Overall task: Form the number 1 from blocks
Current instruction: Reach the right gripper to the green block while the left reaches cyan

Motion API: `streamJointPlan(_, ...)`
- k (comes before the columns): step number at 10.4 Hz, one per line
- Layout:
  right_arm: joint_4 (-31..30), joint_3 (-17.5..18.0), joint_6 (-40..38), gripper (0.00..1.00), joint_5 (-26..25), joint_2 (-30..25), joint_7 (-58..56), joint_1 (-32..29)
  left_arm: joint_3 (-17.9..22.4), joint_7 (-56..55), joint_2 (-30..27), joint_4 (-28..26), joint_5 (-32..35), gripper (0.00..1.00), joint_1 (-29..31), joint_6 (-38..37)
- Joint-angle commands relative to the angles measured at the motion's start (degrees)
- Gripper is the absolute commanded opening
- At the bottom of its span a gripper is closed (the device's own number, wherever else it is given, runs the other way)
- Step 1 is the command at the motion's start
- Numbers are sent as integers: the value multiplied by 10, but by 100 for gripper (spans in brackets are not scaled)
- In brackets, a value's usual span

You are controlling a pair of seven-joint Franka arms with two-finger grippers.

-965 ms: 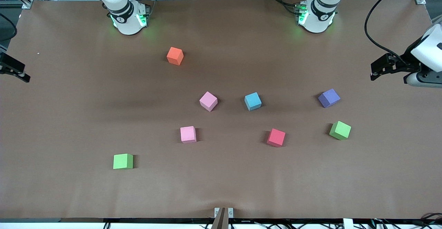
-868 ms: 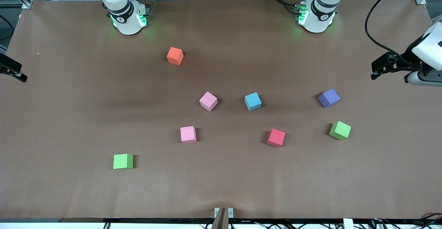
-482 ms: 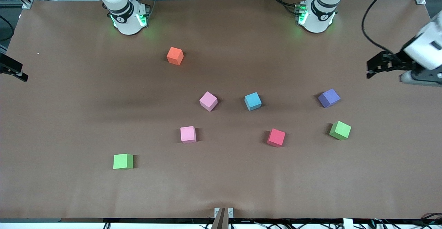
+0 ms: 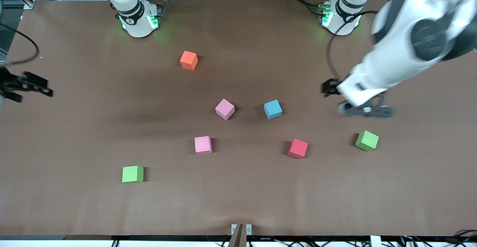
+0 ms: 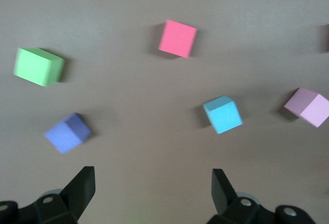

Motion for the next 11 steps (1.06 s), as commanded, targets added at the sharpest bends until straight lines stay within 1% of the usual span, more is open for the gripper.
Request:
streamJointPlan(1,8,0,81,100,0,109,2,16,5,-78,17,-46,-11,100,-46,68)
streamJointPlan(2,8,1,116,100,1,139,5,19,5,-99,19,-89,-12,100,-65,123)
streamJointPlan(3,8,1,131,100,5,159,5,20,5,-133,25,-130,-13,100,-77,177)
streamJointPlan(4,10,1,139,100,27,173,2,26,4,-159,31,-165,-16,100,-83,223)
streamJointPlan(5,11,1,166,100,28,182,-5,40,2,-178,35,-193,-16,100,-94,261)
streamJointPlan(7,13,-1,185,100,16,191,1,92,1,-221,74,-198,-16,100,-107,298)
streamJointPlan(9,30,0,217,100,14,228,0,98,2,-276,113,-193,-14,100,-123,333)
streamJointPlan(11,75,0,236,100,13,275,2,113,2,-300,151,-190,-15,100,-122,375)
